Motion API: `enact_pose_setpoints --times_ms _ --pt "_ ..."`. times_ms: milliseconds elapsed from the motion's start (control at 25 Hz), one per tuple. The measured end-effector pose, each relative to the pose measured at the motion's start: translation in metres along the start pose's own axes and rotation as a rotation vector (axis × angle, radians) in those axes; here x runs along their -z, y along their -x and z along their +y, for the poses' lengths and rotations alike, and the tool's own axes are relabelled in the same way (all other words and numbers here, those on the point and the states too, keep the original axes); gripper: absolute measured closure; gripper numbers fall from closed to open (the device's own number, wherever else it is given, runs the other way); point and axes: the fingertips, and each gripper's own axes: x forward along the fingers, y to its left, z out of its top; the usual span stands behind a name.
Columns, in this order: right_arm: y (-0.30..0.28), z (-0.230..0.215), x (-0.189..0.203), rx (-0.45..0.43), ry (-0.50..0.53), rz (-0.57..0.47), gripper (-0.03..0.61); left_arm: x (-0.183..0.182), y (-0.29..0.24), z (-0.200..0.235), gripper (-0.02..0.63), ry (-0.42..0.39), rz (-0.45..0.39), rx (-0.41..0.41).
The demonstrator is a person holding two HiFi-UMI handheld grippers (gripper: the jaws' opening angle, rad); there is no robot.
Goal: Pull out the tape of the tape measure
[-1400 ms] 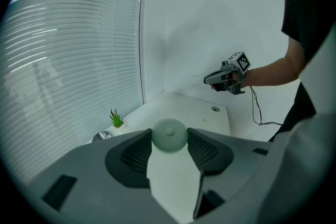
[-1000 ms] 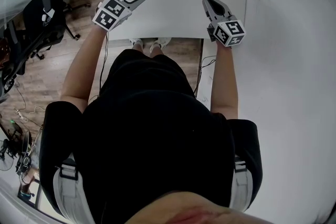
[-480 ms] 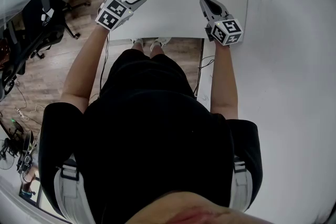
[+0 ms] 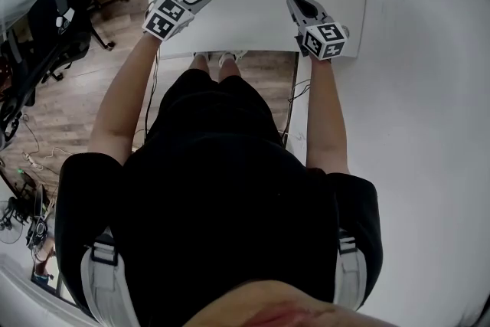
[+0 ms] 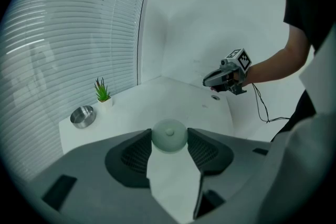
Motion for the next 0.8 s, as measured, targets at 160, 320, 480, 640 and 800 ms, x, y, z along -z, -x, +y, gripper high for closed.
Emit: enact_pose_setpoints --times_ms 160,320,480,640,800 --pt "-0.008 -0.010 0.026 0.011 -0.014 0.039 0.565 0.017 -0.018 -0.004 0.388 0.003 0.036 0.011" --pt "-0.016 -0.019 0.038 0.021 -0.026 0.064 0.565 0.022 -0.029 0.000 0.388 0.029 0.040 0.012" --pt "-0.023 -0.027 0.055 0.026 -0.035 0.085 0.565 0.032 -0.042 0.001 0.388 0.034 0.056 0.009" --pt "-0.028 -0.033 0.060 0.033 -0.044 0.104 0.563 0.035 -0.049 0.005 0.388 0.038 0.076 0.008" --pt "-0.033 -0.037 0.060 0.042 -0.043 0.125 0.563 0.036 -0.054 0.009 0.388 0.050 0.095 0.001"
